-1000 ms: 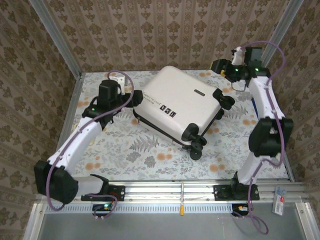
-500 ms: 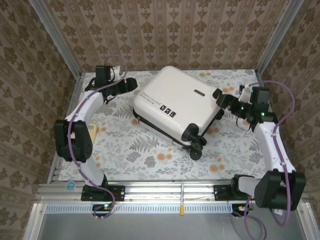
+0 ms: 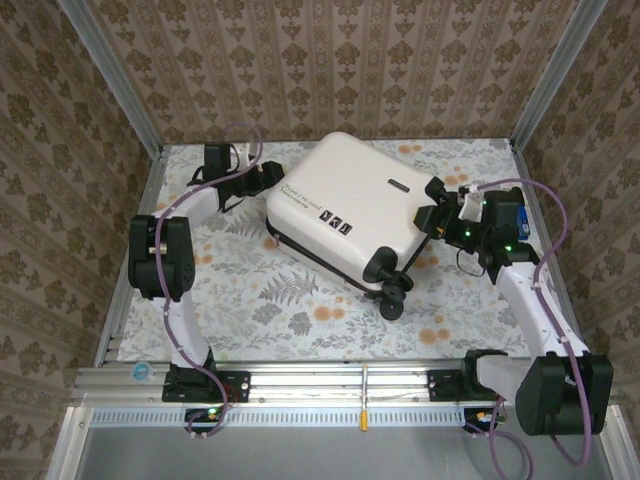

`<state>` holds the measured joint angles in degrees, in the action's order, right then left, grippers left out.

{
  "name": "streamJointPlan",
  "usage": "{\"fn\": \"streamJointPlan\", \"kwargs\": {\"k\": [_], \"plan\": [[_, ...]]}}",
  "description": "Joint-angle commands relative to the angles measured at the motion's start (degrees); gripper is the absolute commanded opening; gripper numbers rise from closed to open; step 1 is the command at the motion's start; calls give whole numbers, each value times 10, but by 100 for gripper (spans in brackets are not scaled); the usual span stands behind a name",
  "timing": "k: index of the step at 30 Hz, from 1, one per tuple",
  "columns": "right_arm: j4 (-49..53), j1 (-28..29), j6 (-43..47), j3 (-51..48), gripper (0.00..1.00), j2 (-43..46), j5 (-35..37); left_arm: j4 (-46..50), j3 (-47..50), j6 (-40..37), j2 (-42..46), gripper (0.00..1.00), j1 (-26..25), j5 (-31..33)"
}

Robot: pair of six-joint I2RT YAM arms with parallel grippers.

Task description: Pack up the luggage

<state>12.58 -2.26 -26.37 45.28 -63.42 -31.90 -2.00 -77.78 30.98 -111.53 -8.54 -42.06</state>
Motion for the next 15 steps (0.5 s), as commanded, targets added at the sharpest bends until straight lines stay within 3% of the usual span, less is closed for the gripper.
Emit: {"fn": "streamJointPlan", "kwargs": {"k": [1,15], "plan": [[-21,26,-3,26,88,-30,-7,-76,47,43,35,70,5,-37],[-31,162,23,192,86,-211,-17,-53,284,33,286,70,2,46]]}}
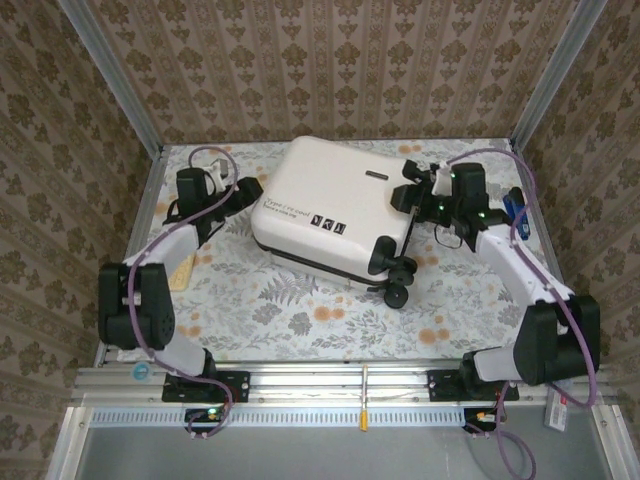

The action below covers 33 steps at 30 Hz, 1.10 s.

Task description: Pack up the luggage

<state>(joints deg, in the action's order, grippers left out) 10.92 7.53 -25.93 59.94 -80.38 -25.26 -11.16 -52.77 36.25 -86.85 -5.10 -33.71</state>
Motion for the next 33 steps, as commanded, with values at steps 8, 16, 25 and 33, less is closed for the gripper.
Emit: {"fn": "streamJointPlan", "kwargs": {"k": [8,16,25,33], "plan": [[-26,146,14,141,85,-145,-87,142,104,-59,178,73,-37,47],[-10,132,19,204,84,-199,-81,203,106,-85,212,73,-33,90],[32,100,35,306,84,-252,-121,217,89,-83,230,74,-40,106],[32,71,38,307,84,-238,-118,273,45,-133,277,75,-59,165]]}}
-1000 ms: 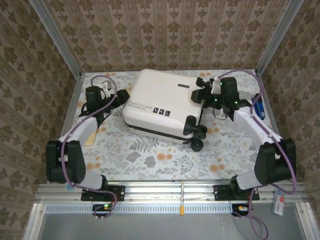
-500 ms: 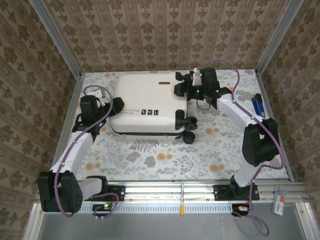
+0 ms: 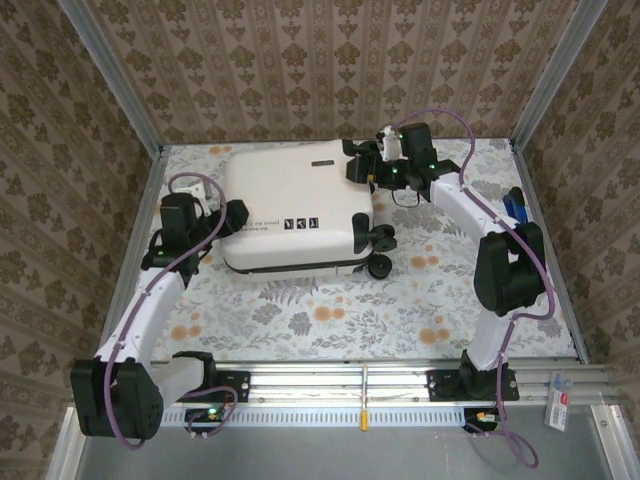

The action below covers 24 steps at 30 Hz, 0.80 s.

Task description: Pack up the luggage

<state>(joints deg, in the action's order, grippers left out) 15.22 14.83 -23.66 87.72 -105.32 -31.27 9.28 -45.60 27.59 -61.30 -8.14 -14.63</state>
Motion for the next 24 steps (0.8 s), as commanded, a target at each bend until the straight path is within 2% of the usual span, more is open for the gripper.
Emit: {"fn": "streamJointPlan", "kwargs": {"k": [1,11,17,20,24], "plan": [[-9,-6,15,30,84,12,-56,77,-34,-52,26,75,-32,-18],[-12,-50,22,-23,87,84,-35,100,-79,-95,48,77,-59,38],[-23,-53,33,-152,85,186,6,104,-87,-105,53,78,-72,60],[-41,-43,37,-242,83,269,52,108,-86,-106,52,78,-79,83],[-37,-1,44,-360,81,407,166,112,-77,-104,57,78,-89,125]]}}
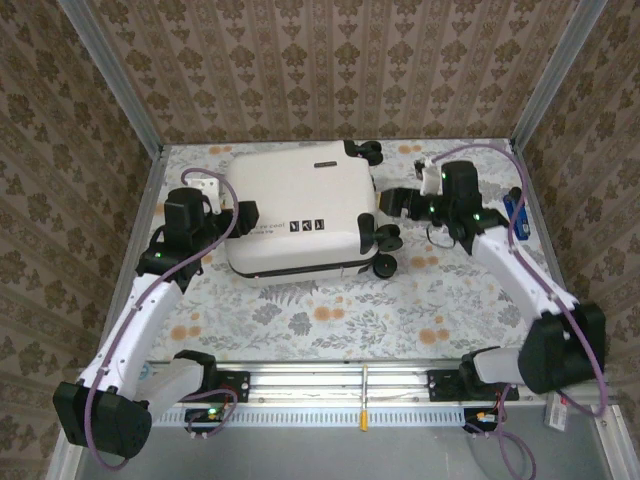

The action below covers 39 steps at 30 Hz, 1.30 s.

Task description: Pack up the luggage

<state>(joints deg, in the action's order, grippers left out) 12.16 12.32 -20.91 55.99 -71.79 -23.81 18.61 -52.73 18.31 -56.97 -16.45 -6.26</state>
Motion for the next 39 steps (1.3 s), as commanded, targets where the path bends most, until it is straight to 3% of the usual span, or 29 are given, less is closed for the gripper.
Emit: {"fn": "streamJointPlan", "kwargs": {"k": [1,7,11,16,21,27,30,35,39], "plan": [[-5,41,15,-68,79,106,116,18,-3,-9,16,78,-7,51],[-26,190,47,-188,71,248,296,4,7,10,25,78,-21,75],[-102,283,45,-268,64,279,376,-10,-3,0,22,78,-53,94],[-269,392,34,-349,60,202,468,-40,-10,-1,4,78,-112,128],[-415,475,67,-342,55,34,554,-101,-3,12,-22,78,-178,169],[-550,499,76,-334,51,-102,580,-115,-16,20,-60,77,-238,241],[-598,500,86,-325,46,-145,603,-111,-23,27,-76,77,-274,317],[-651,490,100,-317,39,-183,625,-91,-34,45,-102,76,-309,428],[-667,479,97,-315,31,-195,619,-69,-47,51,-124,76,-316,458]]}}
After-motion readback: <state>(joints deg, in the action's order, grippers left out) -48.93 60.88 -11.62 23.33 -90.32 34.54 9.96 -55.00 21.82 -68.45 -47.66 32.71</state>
